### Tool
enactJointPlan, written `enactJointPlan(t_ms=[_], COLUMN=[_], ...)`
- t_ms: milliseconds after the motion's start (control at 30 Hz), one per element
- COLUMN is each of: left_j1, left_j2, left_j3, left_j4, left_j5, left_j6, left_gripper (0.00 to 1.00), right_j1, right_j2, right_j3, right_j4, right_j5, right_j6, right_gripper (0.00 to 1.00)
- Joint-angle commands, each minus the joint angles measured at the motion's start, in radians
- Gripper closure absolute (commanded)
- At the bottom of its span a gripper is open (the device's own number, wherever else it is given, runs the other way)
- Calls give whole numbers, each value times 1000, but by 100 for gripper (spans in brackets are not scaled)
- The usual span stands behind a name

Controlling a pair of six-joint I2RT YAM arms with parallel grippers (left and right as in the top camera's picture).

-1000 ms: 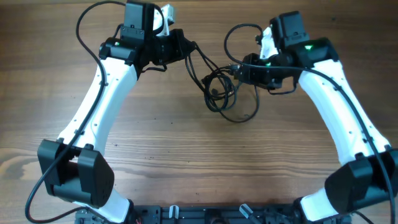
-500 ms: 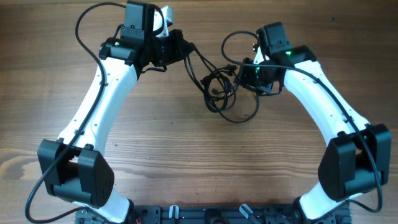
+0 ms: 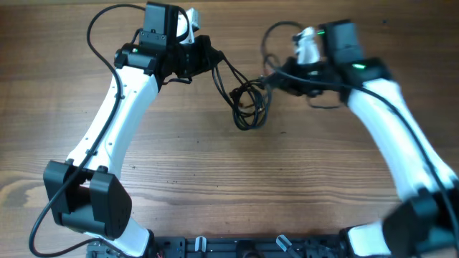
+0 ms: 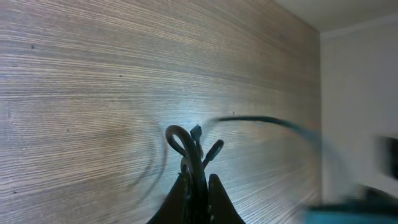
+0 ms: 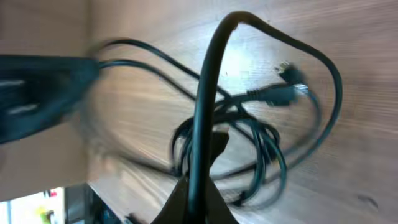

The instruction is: Untangle cables

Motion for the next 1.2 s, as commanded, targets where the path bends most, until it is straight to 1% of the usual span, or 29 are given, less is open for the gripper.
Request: enactJointPlan(t_ms=[0, 100, 167, 200, 267, 333, 367, 400, 433, 467, 567, 633, 667, 733, 800, 900, 933, 1000, 1100, 1133, 1167], left_j1=[5, 5, 5, 5, 5, 5, 5, 5, 5, 5, 5, 5, 5, 0, -14, -34, -39, -43, -42, -42, -42], left_j2=[-1, -1, -1, -1, -1, -1, -1, -1, -1, -1, -1, -1, -1, -1, -1, -1, -1, -1, -1, -1, -1], left_j3=[5, 5, 5, 5, 5, 5, 5, 5, 5, 5, 5, 5, 5, 5, 5, 5, 5, 5, 5, 5, 5], left_j4=[3, 11, 44, 69, 167, 285, 314, 331, 343, 352, 351, 351, 351, 348, 348, 348, 348, 350, 351, 351, 351], left_j5=[-10, -9, 11, 55, 250, 449, 497, 538, 574, 611, 622, 628, 628, 630, 627, 575, 549, 491, 436, 435, 434], left_j6=[-14, -9, 1, 34, 125, 157, 158, 174, 180, 180, 183, 206, 208, 248, 257, 253, 240, 171, 89, 86, 81], left_gripper=[96, 96, 96, 96, 96, 96, 96, 96, 96, 96, 96, 96, 96, 96, 96, 96, 96, 96, 96, 92, 91], right_j1=[-145, -275, -298, -298, -298, -298, -297, -297, -297, -297, -297, -297, -297, -297, -289, -248, -229, -191, -143, -117, -98], right_j2=[-175, -222, -203, -189, -135, -47, -9, 22, 55, 84, 68, 22, -27, -105, -192, -243, -239, -215, -152, -115, -100], right_j3=[3, 2, -7, -13, -37, -56, -56, -56, -56, -56, -36, 3, 32, 72, 80, 79, 78, 76, 76, 76, 76], right_j4=[-110, -243, -283, -284, -275, -248, -236, -226, -213, -198, -178, -177, -177, -169, -129, -113, -114, -144, -180, -187, -188], right_j5=[114, 361, 452, 480, 546, 565, 550, 516, 444, 327, 161, 124, 100, 22, -55, -53, -50, 0, 79, 63, 60], right_j6=[45, 80, 79, 79, 80, 77, 69, 32, -49, -150, -253, -264, -266, -300, -309, -278, -237, -154, -92, -82, -89], right_gripper=[96, 96, 96, 96, 96, 95, 82, 59, 44, 36, 35, 34, 33, 33, 32, 31, 32, 34, 37, 37, 37])
